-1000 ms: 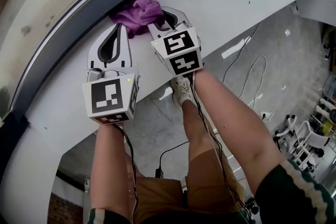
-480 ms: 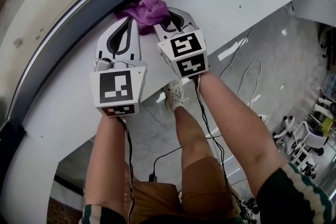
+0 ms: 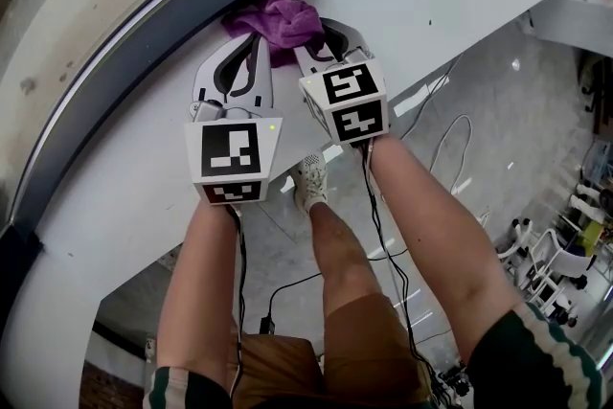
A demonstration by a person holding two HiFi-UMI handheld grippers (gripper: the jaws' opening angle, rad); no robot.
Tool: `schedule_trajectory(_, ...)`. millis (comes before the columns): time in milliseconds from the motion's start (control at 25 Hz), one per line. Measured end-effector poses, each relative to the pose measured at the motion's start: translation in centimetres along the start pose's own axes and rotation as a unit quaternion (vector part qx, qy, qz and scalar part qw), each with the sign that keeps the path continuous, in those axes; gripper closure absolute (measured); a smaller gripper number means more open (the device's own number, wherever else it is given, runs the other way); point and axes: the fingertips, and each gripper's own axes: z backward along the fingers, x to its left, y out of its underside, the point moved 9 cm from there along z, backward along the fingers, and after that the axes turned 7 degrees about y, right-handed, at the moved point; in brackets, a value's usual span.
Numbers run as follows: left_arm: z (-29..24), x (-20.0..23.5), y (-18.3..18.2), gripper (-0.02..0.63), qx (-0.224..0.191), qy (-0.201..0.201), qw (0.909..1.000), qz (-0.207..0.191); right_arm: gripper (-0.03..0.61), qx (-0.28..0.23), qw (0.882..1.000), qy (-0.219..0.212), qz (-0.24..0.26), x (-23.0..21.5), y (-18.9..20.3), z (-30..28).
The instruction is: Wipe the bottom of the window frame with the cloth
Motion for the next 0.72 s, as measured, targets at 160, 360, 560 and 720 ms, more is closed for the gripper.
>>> schedule_trajectory(160,0.1,-0.8,-0.2,0.604,-0.001,0.0,0.9999,-0.011,0.475,0.009,1.0,-0.009,0.0,0.2,0.5,0.3)
schedule_trajectory(360,0.4,-1.5,0.6,0.604,0.012,0.0,0.9999,-0.009,0.475,0.018,1.0,-0.012,-0.002,0.4,1.6,1.2)
schedule_trajectory(560,1.3,-1.9,1.6,0.604,0.021,0.0,0.9997,-0.01,0.476,0.028,1.0,-0.01,0.001,0.5,2.8,2.0)
schedule_trajectory(720,1.8,-2.9,2.7,0.604,0.028,0.003,0.9996,-0.006,0.476,0.036,0.999,-0.009,0.002,0.5,4.2,3.2)
